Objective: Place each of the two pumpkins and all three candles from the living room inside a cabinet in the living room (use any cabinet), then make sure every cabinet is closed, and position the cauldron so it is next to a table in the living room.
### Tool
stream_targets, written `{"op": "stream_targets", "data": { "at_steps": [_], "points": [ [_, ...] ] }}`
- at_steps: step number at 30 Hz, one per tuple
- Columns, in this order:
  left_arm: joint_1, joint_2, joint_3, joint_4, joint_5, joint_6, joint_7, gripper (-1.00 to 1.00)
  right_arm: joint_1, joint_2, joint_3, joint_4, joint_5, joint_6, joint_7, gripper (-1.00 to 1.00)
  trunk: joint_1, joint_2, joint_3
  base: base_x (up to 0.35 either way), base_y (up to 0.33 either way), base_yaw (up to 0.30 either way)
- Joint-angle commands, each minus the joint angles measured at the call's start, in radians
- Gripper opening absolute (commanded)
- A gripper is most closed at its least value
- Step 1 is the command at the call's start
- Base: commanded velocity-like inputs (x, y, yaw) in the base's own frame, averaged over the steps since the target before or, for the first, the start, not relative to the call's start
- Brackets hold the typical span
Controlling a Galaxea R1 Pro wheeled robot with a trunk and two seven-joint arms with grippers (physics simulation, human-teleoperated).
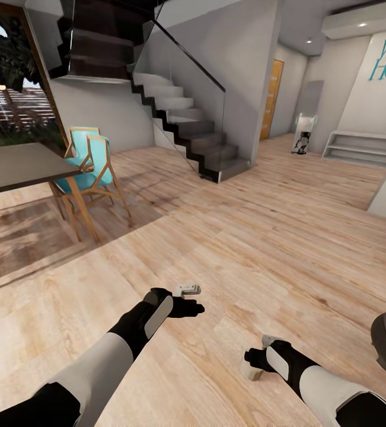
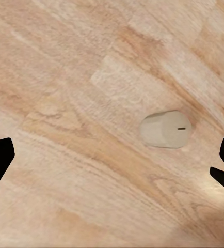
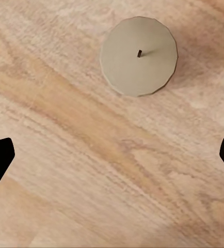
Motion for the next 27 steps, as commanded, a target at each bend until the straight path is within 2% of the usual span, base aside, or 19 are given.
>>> {"op": "stream_targets", "data": {
  "at_steps": [1, 13, 21, 27],
  "points": [
    [-0.001, 0.000, -0.002, -0.002, 0.011, 0.003, 0.010, 1.00, 0.000, -0.001, 0.008, -0.003, -0.011, 0.006, -0.007, 1.00, 0.004, -0.008, -0.004, 0.000, 0.000, 0.000],
    [-0.001, 0.000, -0.002, -0.014, 0.012, 0.003, 0.010, 1.00, 0.000, -0.001, 0.008, -0.003, -0.011, 0.006, -0.006, 1.00, 0.050, -0.092, -0.042, 0.000, 0.000, 0.000],
    [0.000, 0.000, -0.002, -0.015, 0.024, 0.003, 0.010, 1.00, 0.000, -0.001, 0.008, -0.003, -0.011, 0.007, -0.006, 1.00, 0.080, -0.148, -0.067, 0.000, 0.000, 0.000],
    [0.000, 0.000, -0.002, -0.015, 0.026, 0.003, 0.010, 1.00, 0.000, -0.001, 0.008, -0.003, -0.011, 0.006, -0.006, 1.00, 0.083, -0.149, -0.090, 0.000, 0.000, 0.000]
  ]
}}
